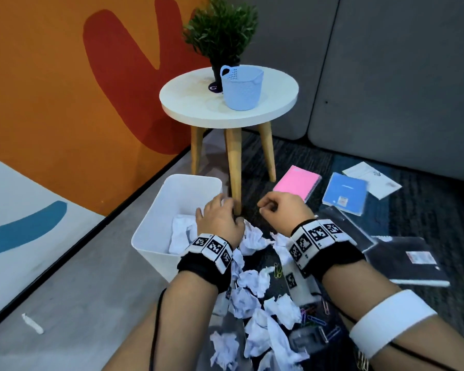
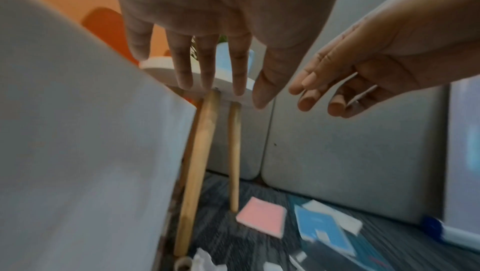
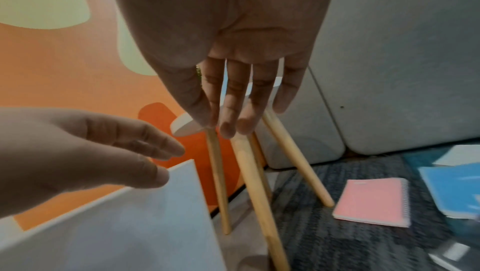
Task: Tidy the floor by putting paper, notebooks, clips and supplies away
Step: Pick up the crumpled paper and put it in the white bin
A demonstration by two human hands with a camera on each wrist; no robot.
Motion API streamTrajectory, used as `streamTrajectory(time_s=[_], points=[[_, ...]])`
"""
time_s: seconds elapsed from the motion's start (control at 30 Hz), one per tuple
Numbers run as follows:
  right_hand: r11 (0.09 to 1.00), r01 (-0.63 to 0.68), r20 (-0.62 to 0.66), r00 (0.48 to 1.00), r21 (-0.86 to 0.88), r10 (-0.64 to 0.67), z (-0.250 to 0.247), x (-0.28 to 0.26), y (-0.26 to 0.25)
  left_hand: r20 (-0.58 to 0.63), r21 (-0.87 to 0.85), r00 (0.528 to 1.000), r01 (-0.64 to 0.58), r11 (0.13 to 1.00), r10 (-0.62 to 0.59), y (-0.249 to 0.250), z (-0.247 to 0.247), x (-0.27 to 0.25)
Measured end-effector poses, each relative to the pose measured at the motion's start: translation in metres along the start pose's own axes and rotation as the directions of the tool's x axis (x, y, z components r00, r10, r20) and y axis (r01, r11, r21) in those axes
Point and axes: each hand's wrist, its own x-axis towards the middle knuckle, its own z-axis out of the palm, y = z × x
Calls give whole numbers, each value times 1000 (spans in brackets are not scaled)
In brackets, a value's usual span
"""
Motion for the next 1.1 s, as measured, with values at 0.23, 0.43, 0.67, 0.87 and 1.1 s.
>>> streamTrajectory(time_s=[0.23, 0.43, 0.67, 0.87, 1.1], points=[[968, -221, 35, 973, -118, 227, -4, -23, 97, 334, 150, 930, -212, 966, 152, 37, 80, -22], [913, -357, 71, 924, -196, 377, 4, -49, 166, 569, 158, 808, -287, 945, 150, 53, 134, -28], [883, -434, 78, 888, -178, 453, 8, -74, 218, 725, 185, 682, -329, 926, 97, 60, 197, -46], [866, -466, 58, 874, -184, 483, 12, -89, 250, 861, 197, 509, -371, 907, 21, 63, 234, -63], [857, -491, 45, 863, -160, 503, 12, -96, 267, 854, 292, 520, -461, 838, -12, 69, 246, -79]])
